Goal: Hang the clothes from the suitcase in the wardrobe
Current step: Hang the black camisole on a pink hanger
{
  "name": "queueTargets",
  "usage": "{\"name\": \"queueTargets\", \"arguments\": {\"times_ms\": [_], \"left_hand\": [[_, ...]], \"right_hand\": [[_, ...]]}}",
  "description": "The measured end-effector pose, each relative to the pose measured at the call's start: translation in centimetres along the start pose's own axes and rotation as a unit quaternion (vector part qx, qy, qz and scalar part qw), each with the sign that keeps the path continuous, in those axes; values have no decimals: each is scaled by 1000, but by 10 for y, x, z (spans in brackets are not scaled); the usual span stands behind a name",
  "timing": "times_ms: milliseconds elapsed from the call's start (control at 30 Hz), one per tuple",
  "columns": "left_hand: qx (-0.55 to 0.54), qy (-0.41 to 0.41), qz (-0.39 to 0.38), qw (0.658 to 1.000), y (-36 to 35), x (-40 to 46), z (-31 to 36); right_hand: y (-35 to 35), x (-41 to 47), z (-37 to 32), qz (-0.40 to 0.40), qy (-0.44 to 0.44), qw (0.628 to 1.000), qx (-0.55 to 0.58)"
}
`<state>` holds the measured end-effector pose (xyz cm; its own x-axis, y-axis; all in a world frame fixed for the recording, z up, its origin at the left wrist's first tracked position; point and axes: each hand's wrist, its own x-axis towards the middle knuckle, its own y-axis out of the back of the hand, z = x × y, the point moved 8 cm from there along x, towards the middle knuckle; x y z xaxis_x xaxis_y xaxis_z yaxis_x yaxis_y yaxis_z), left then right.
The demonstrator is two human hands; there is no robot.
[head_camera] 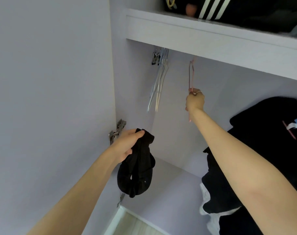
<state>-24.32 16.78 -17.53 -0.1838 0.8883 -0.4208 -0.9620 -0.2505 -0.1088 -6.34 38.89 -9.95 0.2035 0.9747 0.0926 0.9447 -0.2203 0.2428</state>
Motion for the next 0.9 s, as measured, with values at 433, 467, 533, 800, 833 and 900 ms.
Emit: {"name": "queueTargets", "arguments": {"times_ms": [433, 467, 533, 800, 833, 900], "left_hand": [[93, -54, 91, 990, -31, -28, -18], [107, -69, 109, 986, -28, -29, -16], [124, -87, 132, 980, -27, -31, -18], [140, -102, 124, 977, -46, -36, -31], [155, -101, 129, 974, -45, -35, -34], [178, -106, 138, 969, -42, -34, -38]], "right_hand": [[96, -110, 93, -79, -122, 981, 128], [105, -120, 101, -68, -117, 981, 137], [120, -139, 116, -56, -116, 979, 157], [138, -159, 170, -37, -223, 967, 113], [142, -161, 176, -36, -229, 968, 99], [148, -161, 183, -48, -215, 972, 77]]}}
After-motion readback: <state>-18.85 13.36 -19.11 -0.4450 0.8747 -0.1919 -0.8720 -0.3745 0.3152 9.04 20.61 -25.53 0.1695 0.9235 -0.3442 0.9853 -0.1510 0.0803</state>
